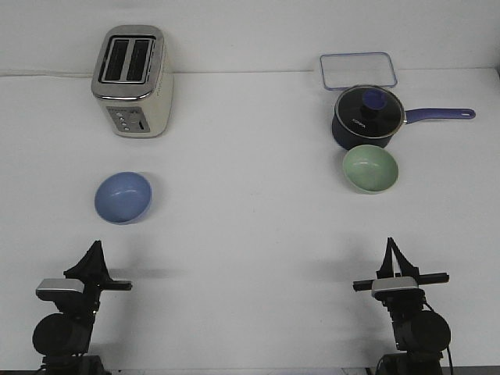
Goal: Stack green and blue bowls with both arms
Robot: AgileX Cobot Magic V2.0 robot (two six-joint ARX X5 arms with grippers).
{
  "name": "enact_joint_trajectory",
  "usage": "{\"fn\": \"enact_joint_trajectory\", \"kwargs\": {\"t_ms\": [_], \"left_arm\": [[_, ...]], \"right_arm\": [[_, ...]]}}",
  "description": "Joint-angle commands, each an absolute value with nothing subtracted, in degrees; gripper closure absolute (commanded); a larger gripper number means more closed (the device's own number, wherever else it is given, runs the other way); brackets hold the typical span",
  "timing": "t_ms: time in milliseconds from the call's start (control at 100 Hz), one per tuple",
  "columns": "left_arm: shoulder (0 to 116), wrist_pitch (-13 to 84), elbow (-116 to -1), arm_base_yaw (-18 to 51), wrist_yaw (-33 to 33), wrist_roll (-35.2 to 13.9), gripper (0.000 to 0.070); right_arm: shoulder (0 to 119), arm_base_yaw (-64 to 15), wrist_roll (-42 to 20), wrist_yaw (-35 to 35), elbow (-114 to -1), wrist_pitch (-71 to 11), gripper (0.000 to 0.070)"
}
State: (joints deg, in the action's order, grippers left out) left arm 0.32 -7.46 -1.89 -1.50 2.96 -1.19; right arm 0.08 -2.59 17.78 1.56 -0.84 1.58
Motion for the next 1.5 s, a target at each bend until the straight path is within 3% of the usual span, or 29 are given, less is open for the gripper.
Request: {"fn": "enact_joint_trajectory", "kwargs": {"t_ms": [0, 820, 920, 1110, 1200, 1270, 1490], "left_arm": [[0.3, -8.2, -0.8, -1.5, 2.9, -1.6, 0.0685], [0.3, -8.2, -0.8, -1.5, 2.9, -1.6, 0.0685], [0.3, -8.2, -0.8, -1.5, 2.9, -1.6, 0.0685], [0.3, -8.2, -0.8, -1.5, 2.9, -1.6, 0.0685], [0.3, -8.2, -0.8, -1.5, 2.9, -1.6, 0.0685], [0.3, -8.2, -0.8, -1.5, 2.9, -1.6, 0.0685], [0.3, -8.2, -0.8, -1.5, 2.9, -1.6, 0.0685]], "right_arm": [[0.1, -2.7, 17.4, 1.5, -0.7, 2.2, 0.0700], [0.1, -2.7, 17.0, 1.3, -0.7, 4.7, 0.0700], [0.1, -2.7, 11.6, 1.3, -0.7, 6.5, 0.0700], [0.1, -2.7, -10.1, 1.7, -0.8, 7.3, 0.0700], [0.1, -2.6, -17.1, 1.7, -2.3, 6.0, 0.0700], [0.4, -2.6, -19.8, 2.6, -5.4, 2.4, 0.0700], [12.2, -2.5, -19.2, 7.1, -23.2, -13.1, 0.0700]]}}
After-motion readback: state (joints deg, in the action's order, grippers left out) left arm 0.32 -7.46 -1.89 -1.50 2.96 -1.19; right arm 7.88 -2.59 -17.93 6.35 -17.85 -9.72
